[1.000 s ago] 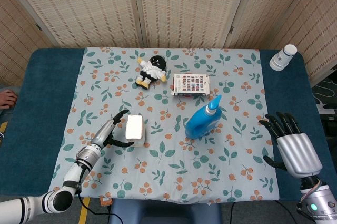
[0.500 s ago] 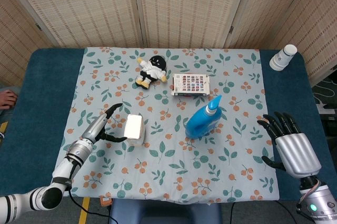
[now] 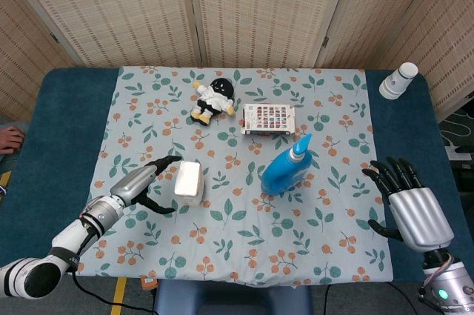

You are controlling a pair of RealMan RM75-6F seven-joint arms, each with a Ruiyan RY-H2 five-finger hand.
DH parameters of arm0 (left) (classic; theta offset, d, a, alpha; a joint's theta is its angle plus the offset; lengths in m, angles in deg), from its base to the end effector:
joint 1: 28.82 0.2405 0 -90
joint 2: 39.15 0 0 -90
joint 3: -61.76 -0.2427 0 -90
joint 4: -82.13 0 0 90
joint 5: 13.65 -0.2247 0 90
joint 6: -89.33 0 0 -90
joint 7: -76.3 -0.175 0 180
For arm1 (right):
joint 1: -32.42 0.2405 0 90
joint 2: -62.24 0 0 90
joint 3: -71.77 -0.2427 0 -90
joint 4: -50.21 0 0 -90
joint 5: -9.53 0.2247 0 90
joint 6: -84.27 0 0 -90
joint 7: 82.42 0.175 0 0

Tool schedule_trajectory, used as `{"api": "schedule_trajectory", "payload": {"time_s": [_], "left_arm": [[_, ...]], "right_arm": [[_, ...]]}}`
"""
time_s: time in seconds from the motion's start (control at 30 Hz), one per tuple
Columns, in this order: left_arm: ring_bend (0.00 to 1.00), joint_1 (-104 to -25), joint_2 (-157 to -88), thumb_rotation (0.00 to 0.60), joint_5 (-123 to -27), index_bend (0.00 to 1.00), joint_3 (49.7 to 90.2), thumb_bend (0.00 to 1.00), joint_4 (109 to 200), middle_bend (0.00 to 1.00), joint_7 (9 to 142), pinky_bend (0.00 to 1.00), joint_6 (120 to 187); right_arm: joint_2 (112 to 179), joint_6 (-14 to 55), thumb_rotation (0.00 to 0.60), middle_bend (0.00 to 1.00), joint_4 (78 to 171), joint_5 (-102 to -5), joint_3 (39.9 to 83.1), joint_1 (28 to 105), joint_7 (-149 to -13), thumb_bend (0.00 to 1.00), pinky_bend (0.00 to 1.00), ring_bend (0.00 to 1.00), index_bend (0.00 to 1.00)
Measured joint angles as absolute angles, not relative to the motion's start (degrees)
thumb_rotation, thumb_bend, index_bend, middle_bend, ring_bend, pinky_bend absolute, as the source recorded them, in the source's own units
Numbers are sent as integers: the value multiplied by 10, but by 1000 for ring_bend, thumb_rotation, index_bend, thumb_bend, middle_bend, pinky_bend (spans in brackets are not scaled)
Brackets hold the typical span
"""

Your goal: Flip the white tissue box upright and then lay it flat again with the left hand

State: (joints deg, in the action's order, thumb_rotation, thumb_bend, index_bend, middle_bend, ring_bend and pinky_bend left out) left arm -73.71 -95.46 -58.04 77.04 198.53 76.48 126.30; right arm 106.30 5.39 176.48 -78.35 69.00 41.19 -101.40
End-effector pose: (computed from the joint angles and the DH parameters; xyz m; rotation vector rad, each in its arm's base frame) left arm -0.0990 0.3328 0.0498 -1.7990 -1.6311 -0.9317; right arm -0.1821 -0.2119 0.1671 1.6033 -0.8255 0.8671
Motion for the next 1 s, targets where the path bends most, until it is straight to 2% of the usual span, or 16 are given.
{"api": "schedule_trajectory", "payload": {"time_s": [0.17,0.43,0.57,0.73,1.0], "left_arm": [[0,-766,-954,600,-582,0,752,135,2015,0,649,45,1330],[0,-844,-978,600,-504,0,714,133,2074,0,372,45,1480],[0,-898,-998,600,-417,0,698,135,2105,0,253,46,1541],[0,-965,-1021,600,-281,0,698,134,2124,0,182,49,1583],[0,-1060,-1087,600,-88,0,732,135,2123,0,126,64,1656]], "right_arm": [[1058,52,600,108,1767,-791,692,410,-1006,115,63,0,174],[1054,53,600,107,1768,-786,691,409,-1004,115,63,0,174],[1052,57,600,107,1770,-784,691,410,-1006,115,63,0,174],[1053,52,600,107,1768,-788,689,409,-1000,115,63,0,174],[1051,52,600,107,1767,-784,688,409,-997,115,63,0,174]]}}
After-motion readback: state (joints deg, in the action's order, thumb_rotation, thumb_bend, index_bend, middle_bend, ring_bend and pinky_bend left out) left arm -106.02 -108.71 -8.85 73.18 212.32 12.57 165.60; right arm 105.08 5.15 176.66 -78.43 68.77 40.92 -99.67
